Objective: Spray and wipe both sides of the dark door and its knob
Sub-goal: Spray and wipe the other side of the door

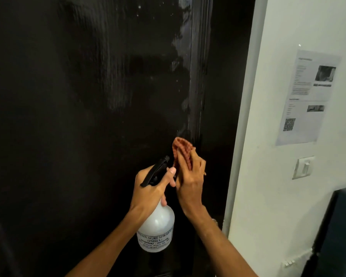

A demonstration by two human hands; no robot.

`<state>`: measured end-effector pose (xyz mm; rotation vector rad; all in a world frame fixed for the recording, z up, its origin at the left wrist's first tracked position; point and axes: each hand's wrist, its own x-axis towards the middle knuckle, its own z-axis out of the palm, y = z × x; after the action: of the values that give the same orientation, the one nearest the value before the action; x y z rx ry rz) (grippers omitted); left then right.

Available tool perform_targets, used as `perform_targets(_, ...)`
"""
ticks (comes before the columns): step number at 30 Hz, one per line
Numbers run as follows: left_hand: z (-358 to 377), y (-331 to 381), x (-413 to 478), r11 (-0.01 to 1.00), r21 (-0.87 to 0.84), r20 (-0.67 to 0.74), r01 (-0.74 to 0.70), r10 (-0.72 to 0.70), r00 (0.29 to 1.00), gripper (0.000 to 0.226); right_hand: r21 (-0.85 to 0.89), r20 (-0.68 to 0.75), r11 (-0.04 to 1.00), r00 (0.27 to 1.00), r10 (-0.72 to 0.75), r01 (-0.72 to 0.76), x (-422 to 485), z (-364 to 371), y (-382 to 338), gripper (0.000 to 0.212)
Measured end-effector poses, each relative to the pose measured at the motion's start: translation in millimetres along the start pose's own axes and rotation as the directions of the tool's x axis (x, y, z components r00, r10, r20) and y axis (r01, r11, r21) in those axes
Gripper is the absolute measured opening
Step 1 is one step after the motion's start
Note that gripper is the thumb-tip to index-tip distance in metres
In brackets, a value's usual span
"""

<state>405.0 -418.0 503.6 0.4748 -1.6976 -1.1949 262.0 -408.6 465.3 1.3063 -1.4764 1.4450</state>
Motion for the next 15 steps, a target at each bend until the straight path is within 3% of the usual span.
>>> perform_targets(7,-4.1,20.5,11.7,0.999,0.03,-0.005,-0.019,0.019,1.0,0.021,-0.077,-0.012,0.992,0.995,-0.097,0.096,88.0,-2.3,-14.7,0.044)
perform_targets(12,3.8,30.5,16.4,0.999,0.026,0.025,-0.035,0.034,0.999,0.022,-0.03,-0.054,0.997,0.996,0.069,-0.071,25.0,-2.9,0.7,0.065)
perform_targets(15,3.9,41.4,27.4,0.998,0.029,0.04,-0.051,0.05,0.998,0.02,0.005,-0.097,0.998,0.993,0.062,-0.062,61.0,-1.9,-6.9,0.059)
